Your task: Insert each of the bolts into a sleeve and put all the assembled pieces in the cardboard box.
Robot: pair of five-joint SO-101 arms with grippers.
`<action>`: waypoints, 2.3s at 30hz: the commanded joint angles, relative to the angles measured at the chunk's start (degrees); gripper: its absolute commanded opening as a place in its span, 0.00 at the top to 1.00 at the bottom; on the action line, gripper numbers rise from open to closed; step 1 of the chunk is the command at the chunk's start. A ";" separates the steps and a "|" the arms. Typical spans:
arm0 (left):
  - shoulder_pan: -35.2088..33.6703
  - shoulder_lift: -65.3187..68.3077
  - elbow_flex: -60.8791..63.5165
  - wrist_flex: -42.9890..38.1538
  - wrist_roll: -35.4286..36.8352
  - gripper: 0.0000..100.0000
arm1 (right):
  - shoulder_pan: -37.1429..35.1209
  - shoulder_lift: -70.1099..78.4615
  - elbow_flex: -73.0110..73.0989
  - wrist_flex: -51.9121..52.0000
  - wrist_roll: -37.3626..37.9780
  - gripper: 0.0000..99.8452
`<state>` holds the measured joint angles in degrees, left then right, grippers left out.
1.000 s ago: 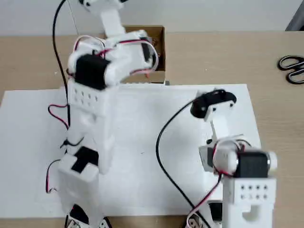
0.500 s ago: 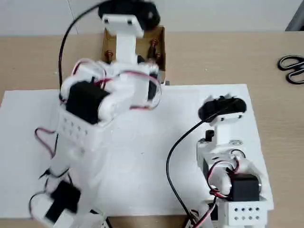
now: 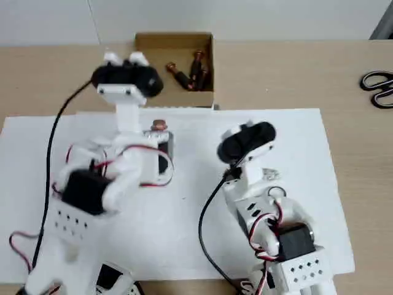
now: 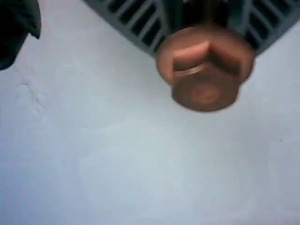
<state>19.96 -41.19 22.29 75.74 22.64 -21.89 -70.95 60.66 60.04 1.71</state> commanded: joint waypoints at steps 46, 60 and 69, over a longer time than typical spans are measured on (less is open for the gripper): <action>7.65 -38.15 47.43 -43.34 15.03 0.99 | -18.42 -0.66 3.16 -5.93 -6.42 1.00; 7.47 -38.15 47.52 -41.85 11.43 0.99 | -18.42 -0.66 0.97 -5.93 -6.24 1.00; 7.74 -38.15 47.52 -40.00 11.16 0.99 | -18.42 -0.57 0.70 -5.93 -6.24 1.00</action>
<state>27.78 -78.29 70.02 35.65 34.24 -41.05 -70.95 64.70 55.74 -4.09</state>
